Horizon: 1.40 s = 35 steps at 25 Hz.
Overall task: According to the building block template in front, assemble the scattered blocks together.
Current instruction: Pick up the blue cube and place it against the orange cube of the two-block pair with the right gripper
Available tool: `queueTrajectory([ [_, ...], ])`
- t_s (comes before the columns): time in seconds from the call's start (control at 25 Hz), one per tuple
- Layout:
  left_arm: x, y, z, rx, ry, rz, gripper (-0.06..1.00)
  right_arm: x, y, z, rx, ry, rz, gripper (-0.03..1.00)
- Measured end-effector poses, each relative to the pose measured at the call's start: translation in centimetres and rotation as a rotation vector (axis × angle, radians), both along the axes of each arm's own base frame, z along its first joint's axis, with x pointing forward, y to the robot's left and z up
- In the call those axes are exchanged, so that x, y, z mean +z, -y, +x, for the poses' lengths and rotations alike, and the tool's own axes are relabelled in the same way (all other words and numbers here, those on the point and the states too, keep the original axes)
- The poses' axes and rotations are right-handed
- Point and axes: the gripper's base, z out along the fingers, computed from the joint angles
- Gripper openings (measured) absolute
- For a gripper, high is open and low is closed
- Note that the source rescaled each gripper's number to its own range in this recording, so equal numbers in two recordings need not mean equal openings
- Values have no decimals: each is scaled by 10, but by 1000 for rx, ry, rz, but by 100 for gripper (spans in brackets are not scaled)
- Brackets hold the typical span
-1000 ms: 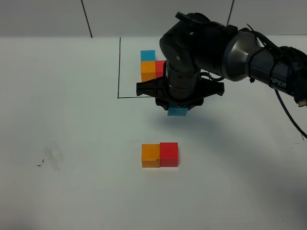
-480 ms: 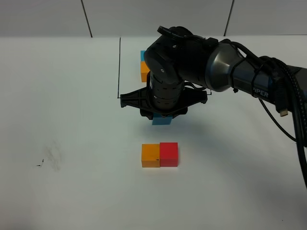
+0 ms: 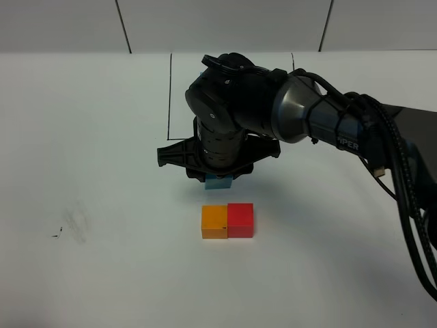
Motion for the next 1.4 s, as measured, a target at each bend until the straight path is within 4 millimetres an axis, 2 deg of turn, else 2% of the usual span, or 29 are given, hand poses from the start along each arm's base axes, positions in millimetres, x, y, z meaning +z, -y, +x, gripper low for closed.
queueTrajectory([
  [0.32, 0, 0, 0, 0, 0, 0, 68, -6, -14, 2, -3, -22, -33, 43],
  [0.72, 0, 0, 0, 0, 0, 0, 68, -22, -15, 3, -64, -53, -53, 43],
  [1.4, 0, 0, 0, 0, 0, 0, 68, -30, -12, 3, -92, -62, -95, 43],
])
